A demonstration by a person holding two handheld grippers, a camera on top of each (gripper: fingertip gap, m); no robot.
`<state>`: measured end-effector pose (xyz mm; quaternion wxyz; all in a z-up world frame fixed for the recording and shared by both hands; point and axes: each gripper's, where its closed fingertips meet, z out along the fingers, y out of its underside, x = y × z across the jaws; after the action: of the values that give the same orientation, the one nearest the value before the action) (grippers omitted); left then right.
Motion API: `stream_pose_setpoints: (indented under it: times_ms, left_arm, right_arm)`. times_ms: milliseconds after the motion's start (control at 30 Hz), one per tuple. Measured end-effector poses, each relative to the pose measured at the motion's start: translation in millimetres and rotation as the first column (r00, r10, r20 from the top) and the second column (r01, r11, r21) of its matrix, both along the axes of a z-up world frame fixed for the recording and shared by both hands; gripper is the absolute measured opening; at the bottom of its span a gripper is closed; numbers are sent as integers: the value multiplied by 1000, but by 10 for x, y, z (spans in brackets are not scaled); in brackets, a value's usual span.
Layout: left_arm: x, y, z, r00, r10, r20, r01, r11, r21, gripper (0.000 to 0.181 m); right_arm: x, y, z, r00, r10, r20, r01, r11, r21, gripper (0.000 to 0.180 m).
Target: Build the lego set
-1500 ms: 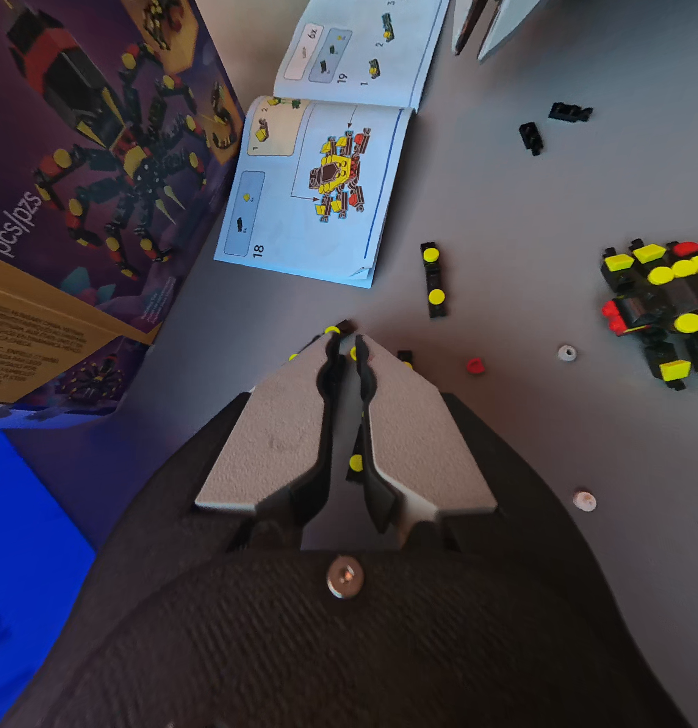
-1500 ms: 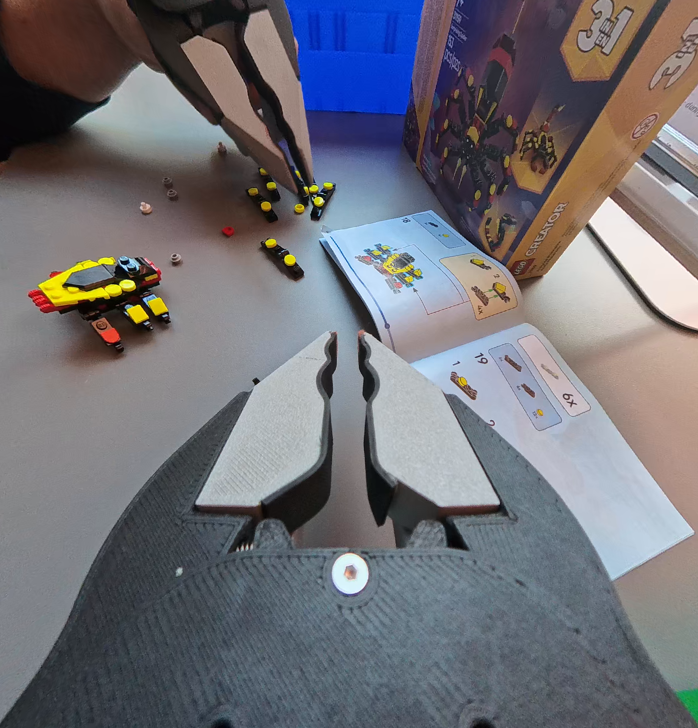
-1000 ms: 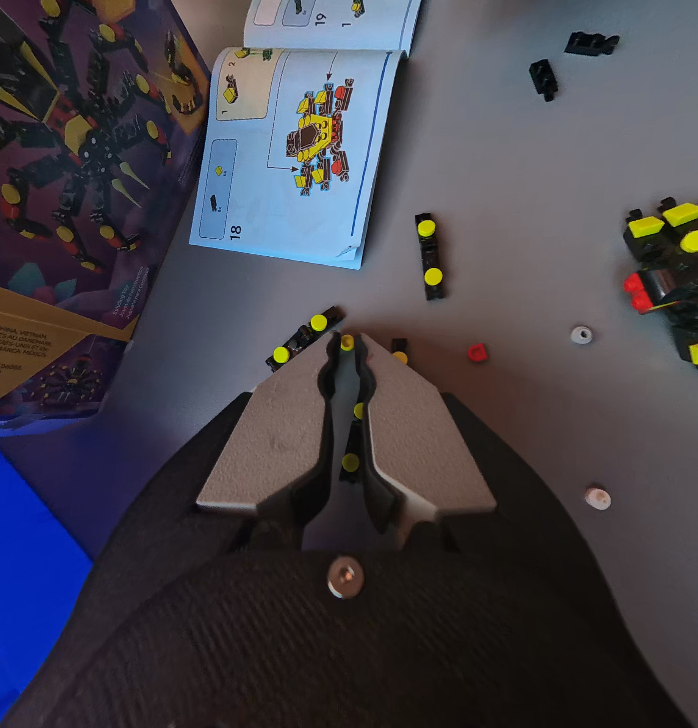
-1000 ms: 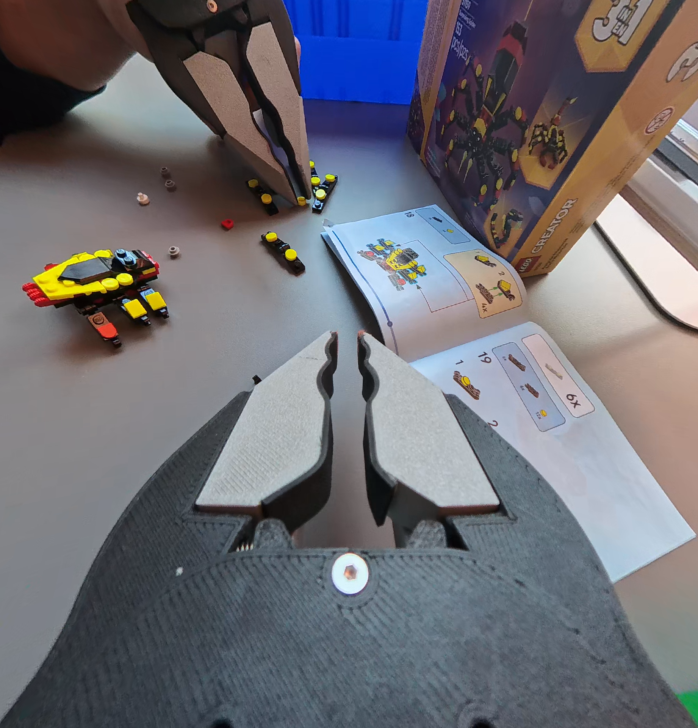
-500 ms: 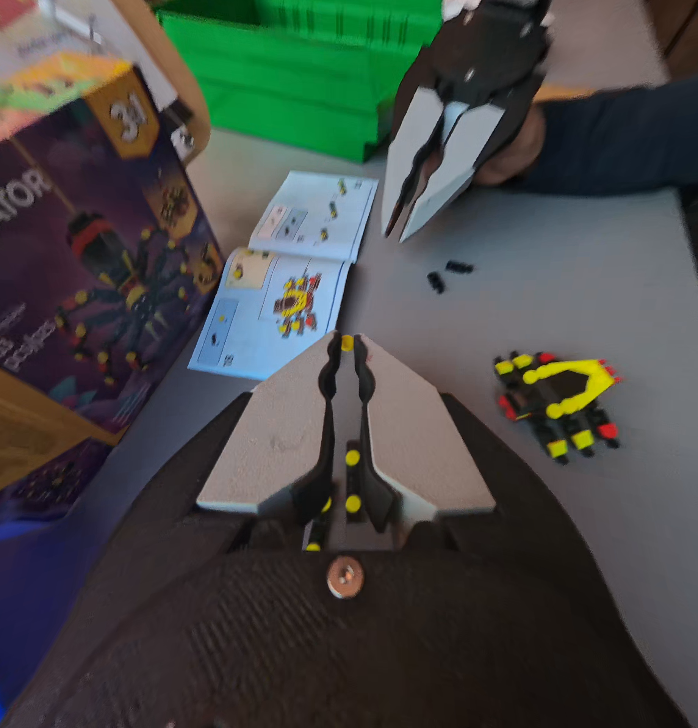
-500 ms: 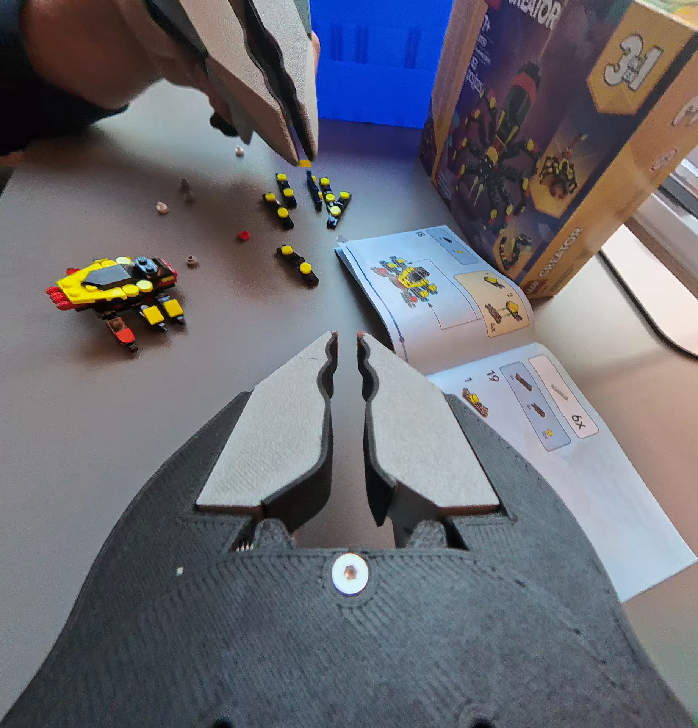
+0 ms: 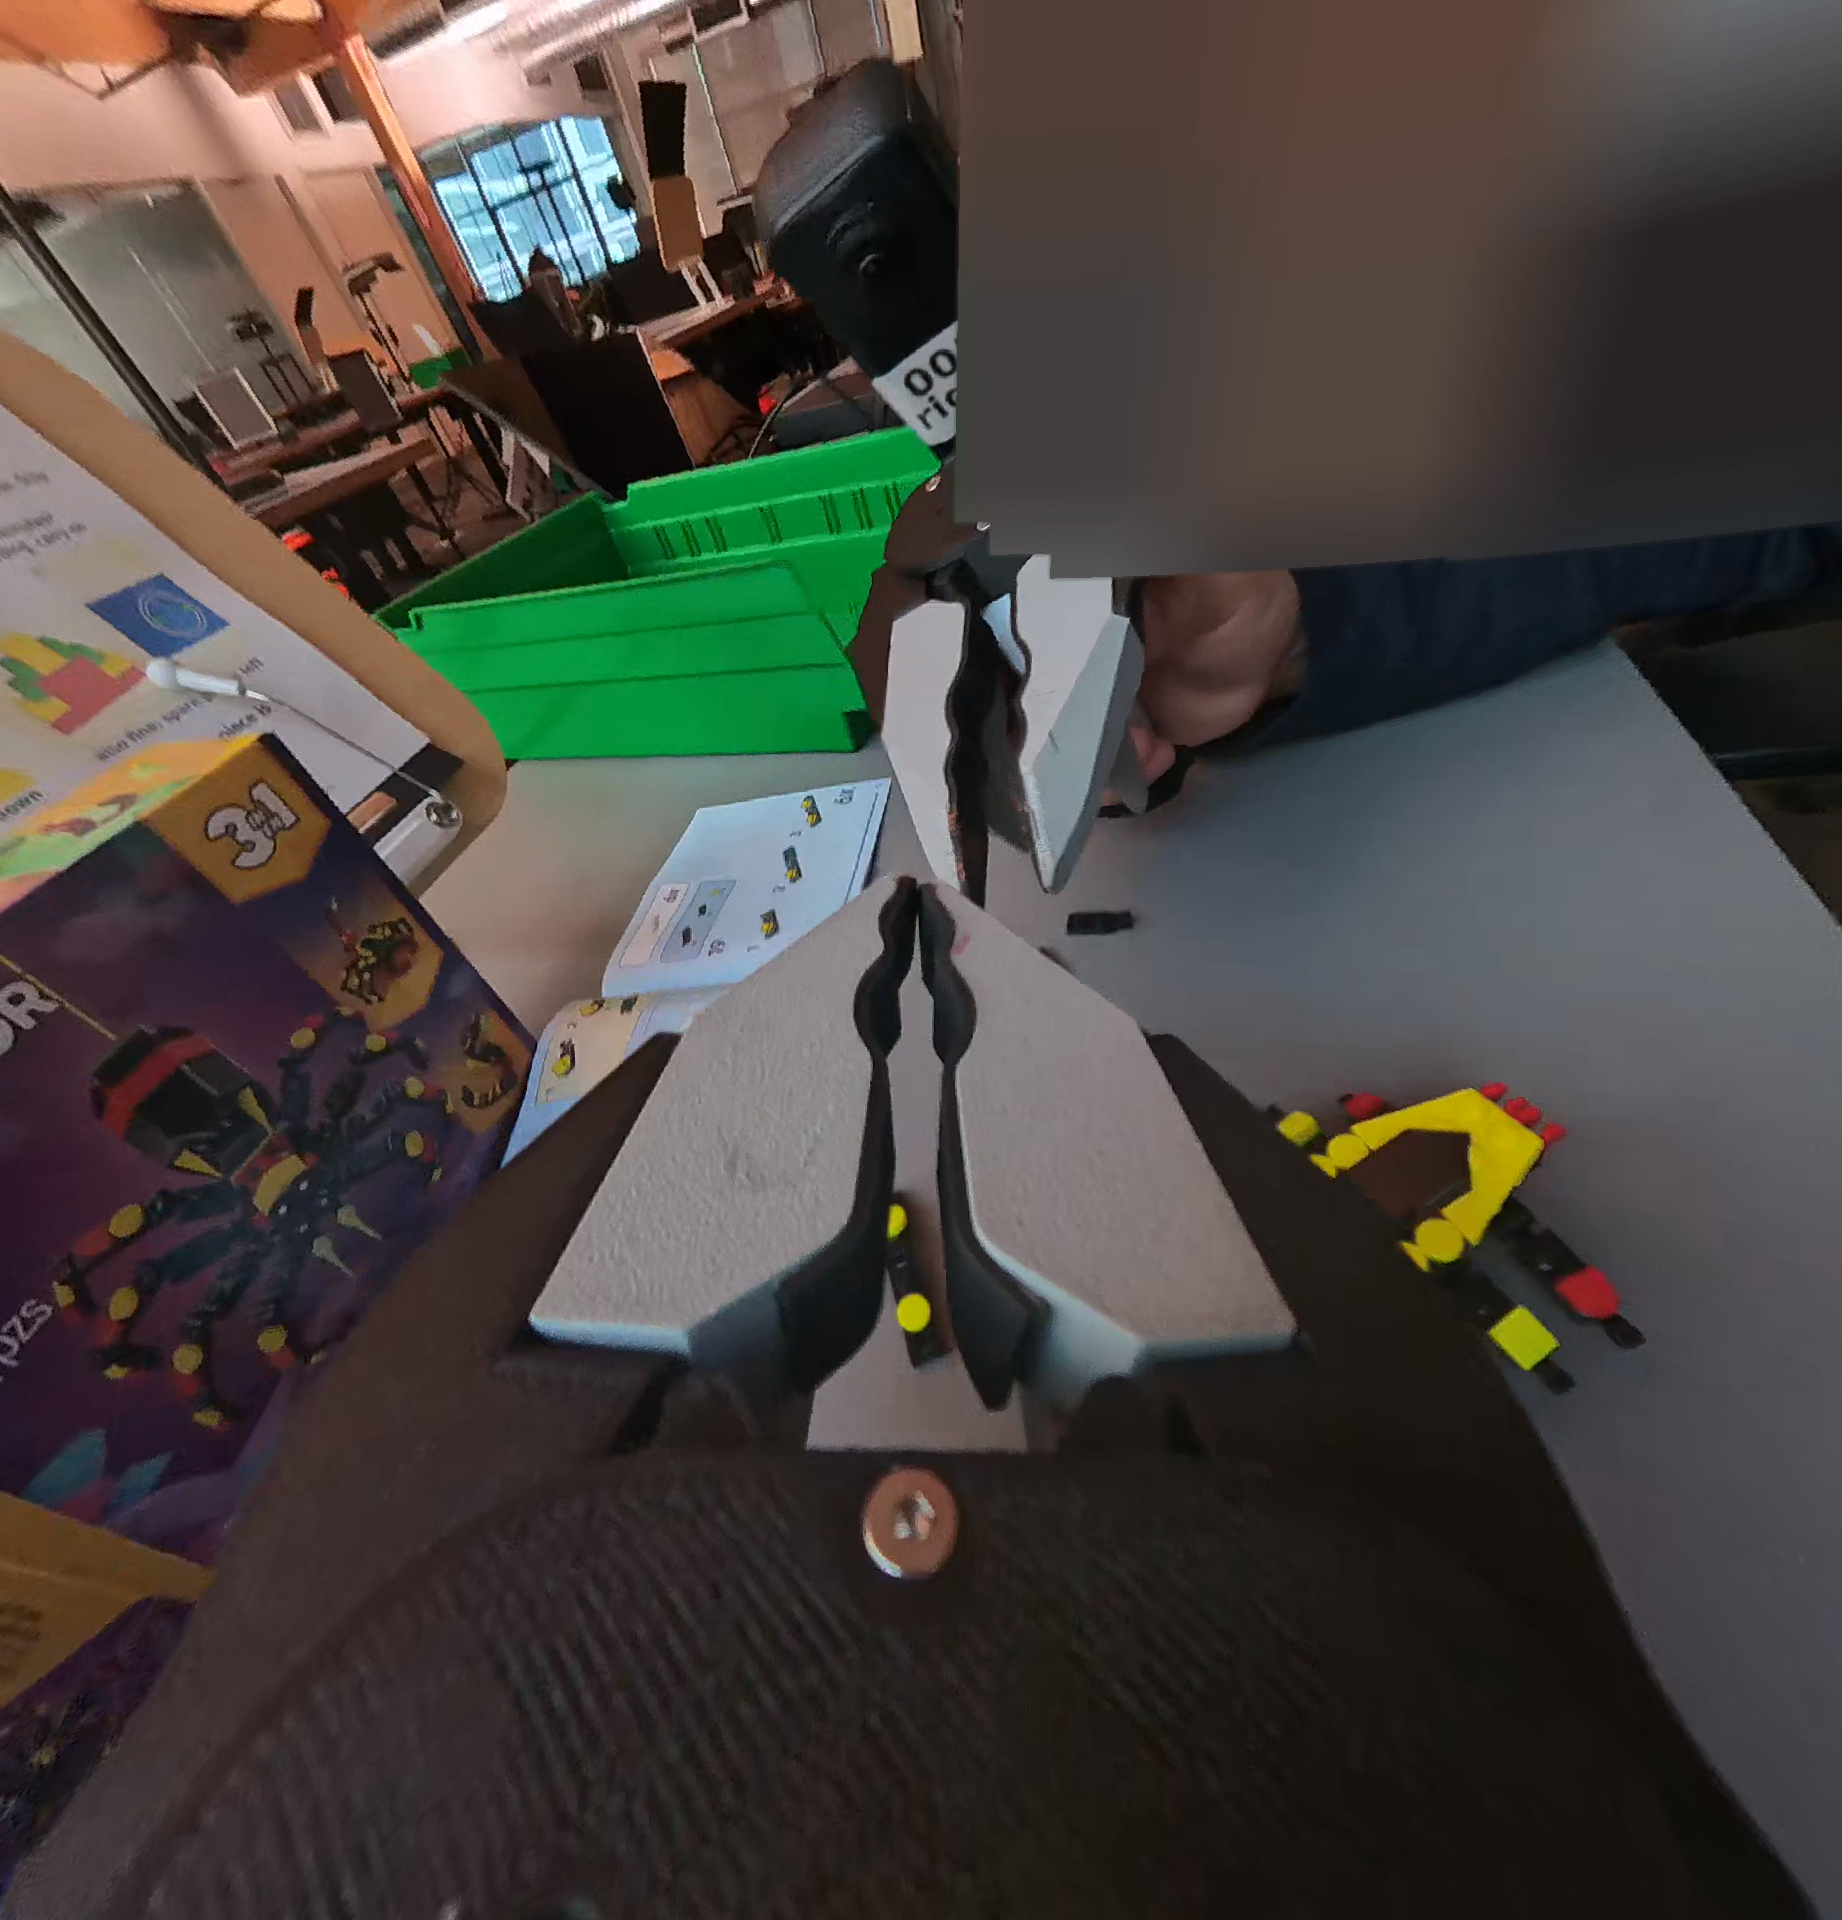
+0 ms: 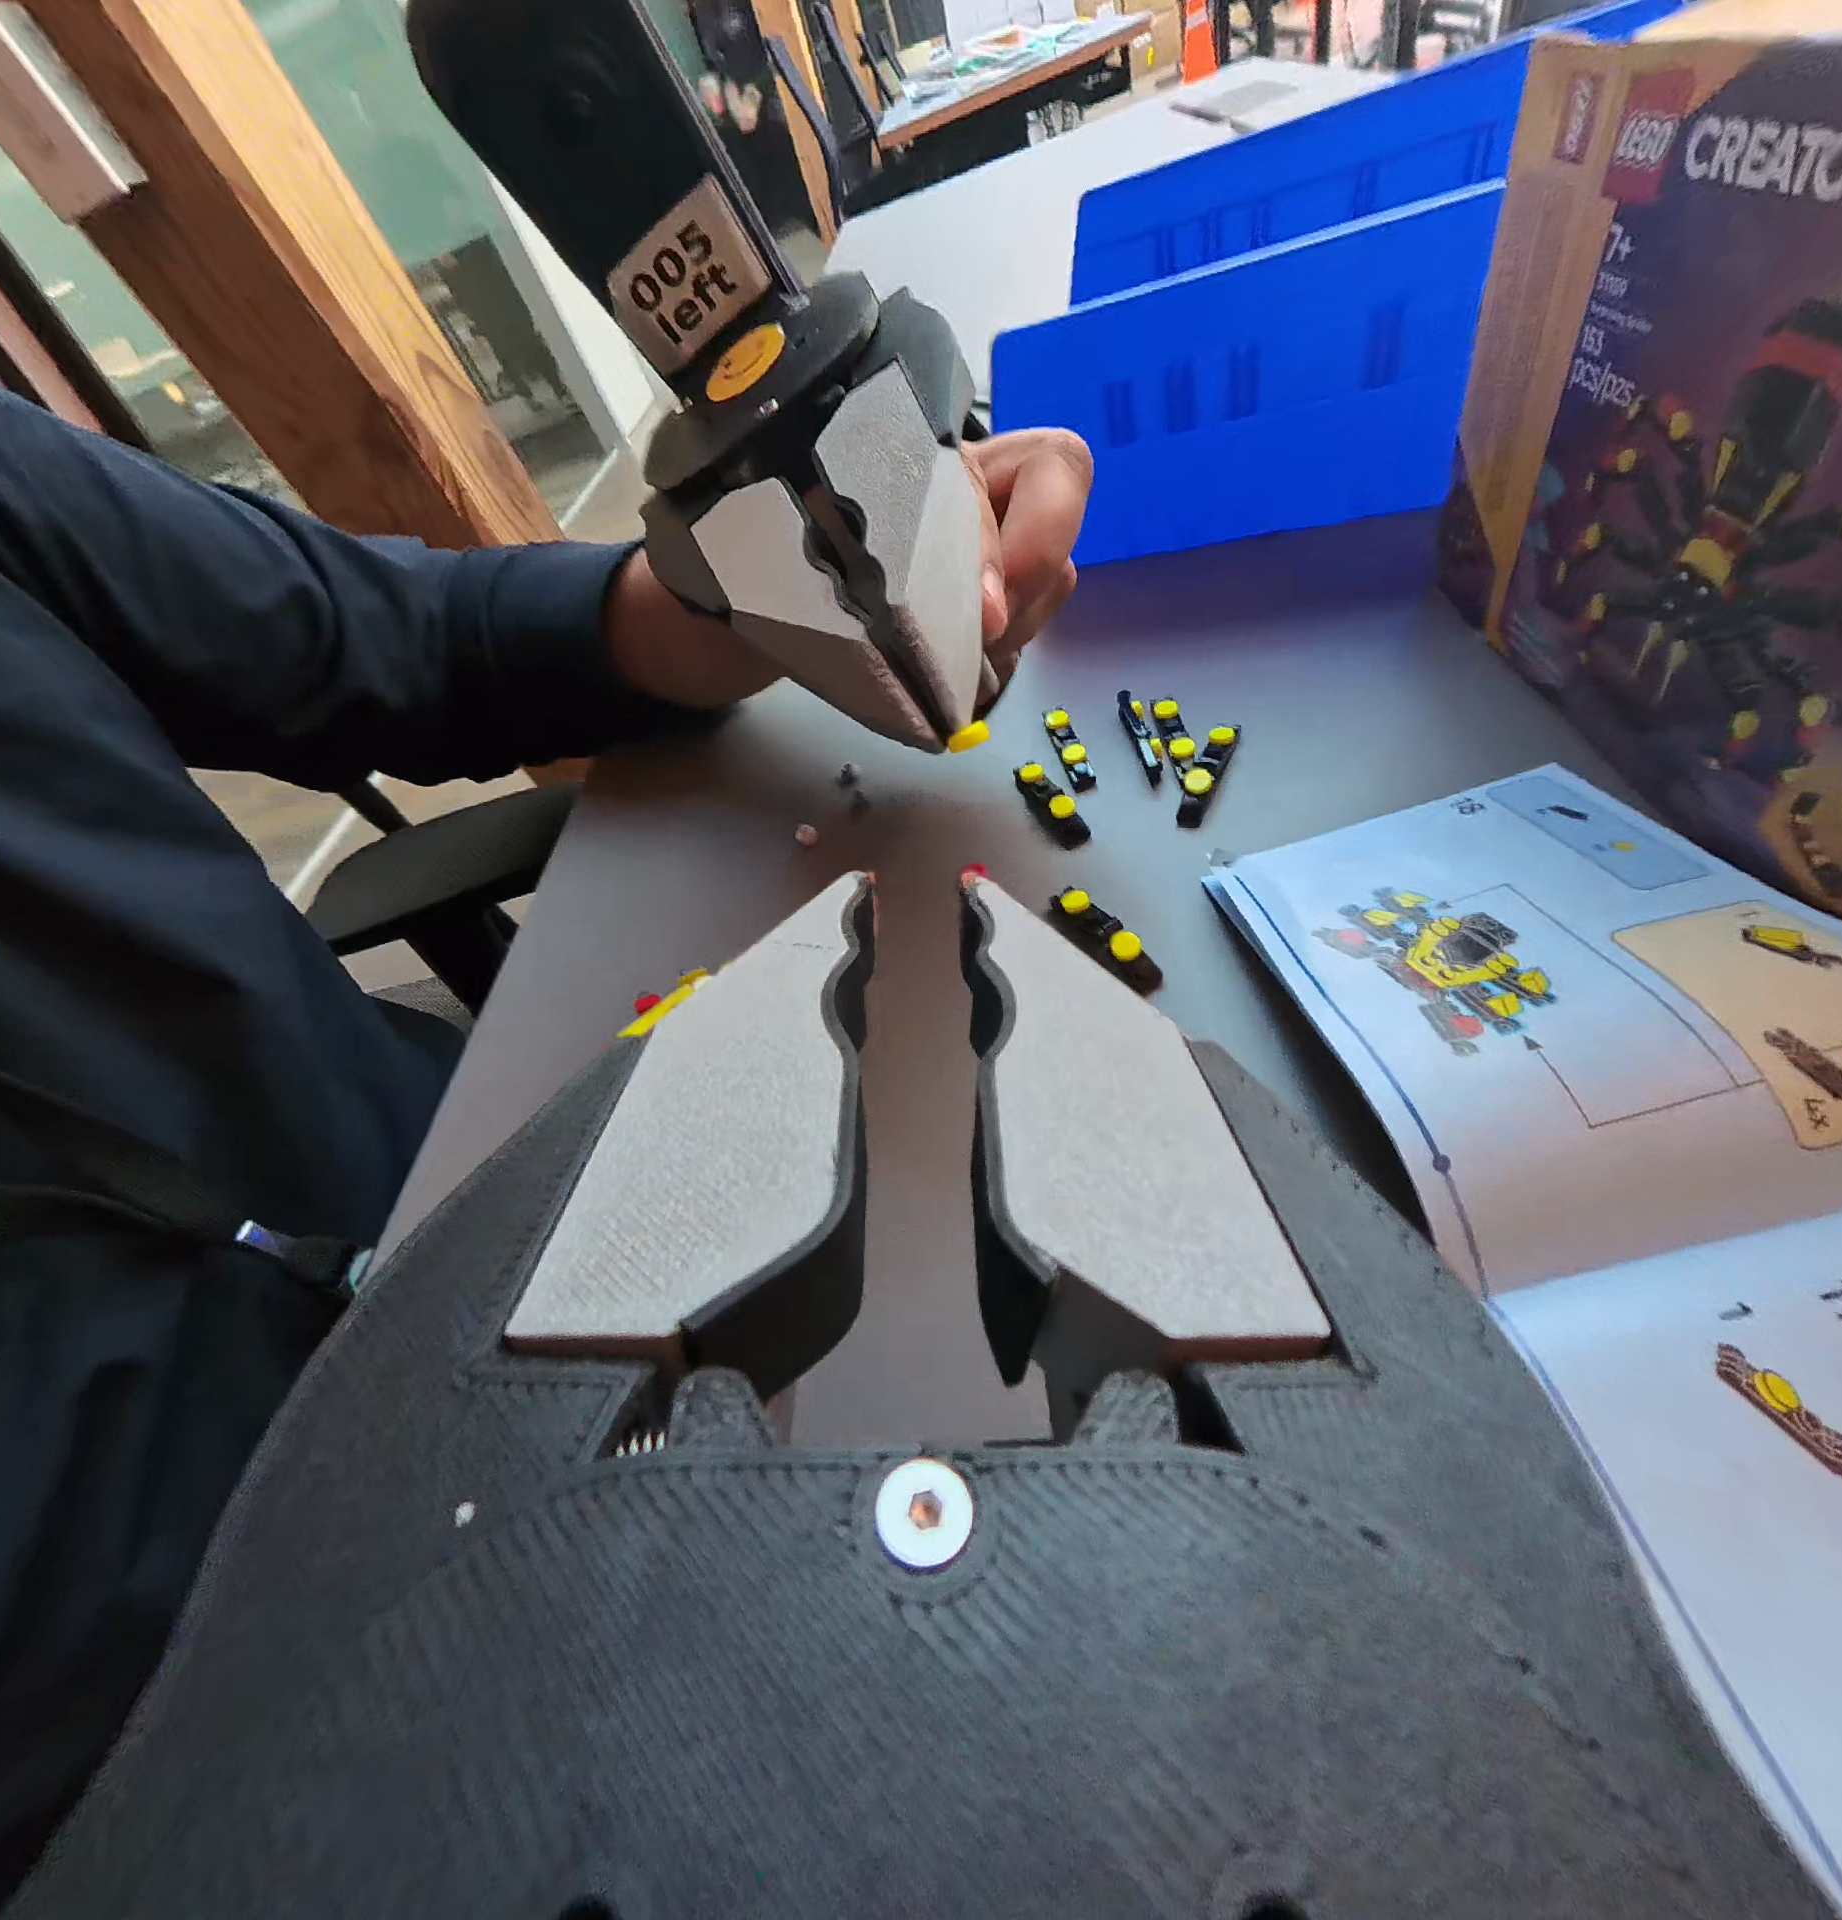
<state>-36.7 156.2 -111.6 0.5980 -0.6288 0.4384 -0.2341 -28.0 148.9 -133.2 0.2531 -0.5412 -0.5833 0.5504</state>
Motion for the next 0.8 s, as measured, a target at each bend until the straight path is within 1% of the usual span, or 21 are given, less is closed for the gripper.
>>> stream_pose_setpoints:
  times_ms: [67,167,267,367,567,733,800]
  left_arm:
    - [-24,34,-70,1000,11,-18,-12,999,-39,0]
    - [-46,87,-189,998,33,-46,-38,994,-103,0]
    - [-89,128,-236,996,58,-70,-65,991,-114,0]
    - [-88,109,-300,996,41,-84,-55,984,-170,0]
    - [-51,13,-630,984,-29,-177,-32,943,-332,0]
    - [-49,34,-744,968,-10,-251,-77,938,-338,0]
    - [-79,26,-824,956,-8,-295,-102,928,-358,4]
  right_arm:
    - [1,93,-84,999,-40,35,39,999,14,13]
    - [18,211,-103,996,-82,38,82,997,11,13]
    - [50,294,-74,994,-104,25,104,995,-8,13]
    - [78,363,-70,992,-123,25,123,992,-6,14]
    - [131,444,-74,988,-149,33,148,989,25,15]
    - [142,455,-90,988,-149,39,148,989,24,15]
    - [142,458,-106,988,-149,45,148,988,31,15]
